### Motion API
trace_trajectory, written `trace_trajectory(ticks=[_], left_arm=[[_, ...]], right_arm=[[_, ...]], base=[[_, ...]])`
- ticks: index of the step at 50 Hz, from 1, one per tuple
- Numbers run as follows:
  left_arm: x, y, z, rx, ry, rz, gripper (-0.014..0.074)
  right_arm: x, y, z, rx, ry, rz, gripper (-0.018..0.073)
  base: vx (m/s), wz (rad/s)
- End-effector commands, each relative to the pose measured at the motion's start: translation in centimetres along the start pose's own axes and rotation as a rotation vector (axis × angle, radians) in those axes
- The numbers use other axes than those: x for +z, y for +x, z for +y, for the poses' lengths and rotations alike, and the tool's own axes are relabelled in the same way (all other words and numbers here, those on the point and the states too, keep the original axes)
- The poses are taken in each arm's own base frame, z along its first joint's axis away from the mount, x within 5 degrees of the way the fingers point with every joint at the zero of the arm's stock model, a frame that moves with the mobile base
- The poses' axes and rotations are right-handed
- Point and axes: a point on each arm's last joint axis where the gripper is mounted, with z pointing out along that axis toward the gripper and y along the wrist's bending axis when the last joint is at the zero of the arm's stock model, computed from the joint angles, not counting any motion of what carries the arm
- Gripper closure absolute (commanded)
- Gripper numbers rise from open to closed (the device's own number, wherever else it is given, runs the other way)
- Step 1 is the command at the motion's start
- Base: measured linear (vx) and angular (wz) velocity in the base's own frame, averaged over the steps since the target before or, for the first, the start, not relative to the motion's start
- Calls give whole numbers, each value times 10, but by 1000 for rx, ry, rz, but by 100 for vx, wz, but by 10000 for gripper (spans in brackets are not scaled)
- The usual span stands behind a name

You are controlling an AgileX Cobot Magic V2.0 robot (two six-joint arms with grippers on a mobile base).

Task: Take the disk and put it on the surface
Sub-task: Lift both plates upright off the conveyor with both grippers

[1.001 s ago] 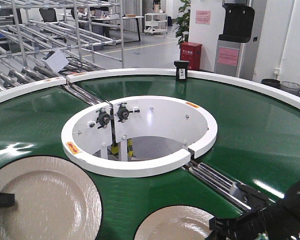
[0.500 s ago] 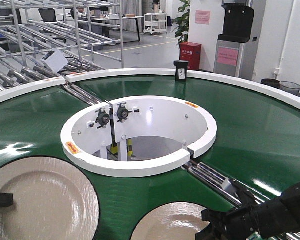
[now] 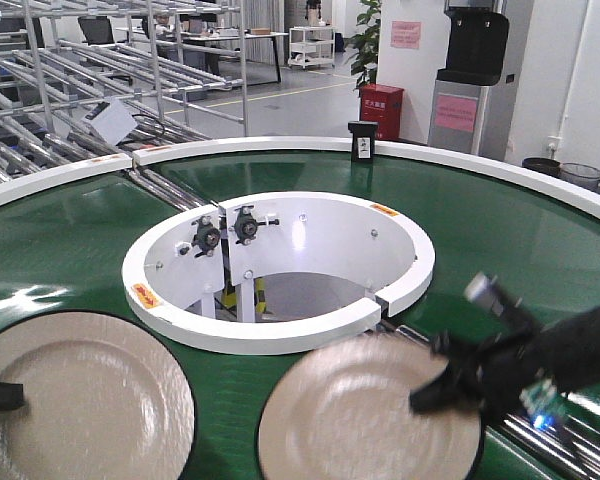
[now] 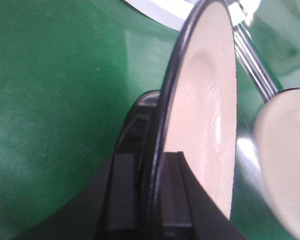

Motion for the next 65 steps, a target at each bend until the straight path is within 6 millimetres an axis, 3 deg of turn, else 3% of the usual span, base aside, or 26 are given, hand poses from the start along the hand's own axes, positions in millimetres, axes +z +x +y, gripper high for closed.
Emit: trace_trajectory(ticks=[1, 7, 15, 22, 34, 65], left_arm=[[-11, -15, -15, -101, 65, -122, 602], [0, -11, -28, -132, 139, -82, 598], [19, 1, -70, -152, 294, -38, 598], [29, 13, -102, -217, 411, 13, 598], [41, 28, -129, -226, 430, 18, 598], [41, 29, -130, -221, 431, 21, 595]], right_arm=[[-53, -10, 54, -28, -121, -159, 568], [-71, -13, 91, -61, -163, -217, 568], [-73, -16, 148, -132, -250, -227, 568], [-88, -22, 173, -102, -301, -265, 568], [-102, -27, 185, -119, -323, -329, 567], [-102, -27, 184, -118, -319, -325, 567]], base=[[0, 0], [0, 0], [0, 0], [0, 0], [0, 0], [0, 0]])
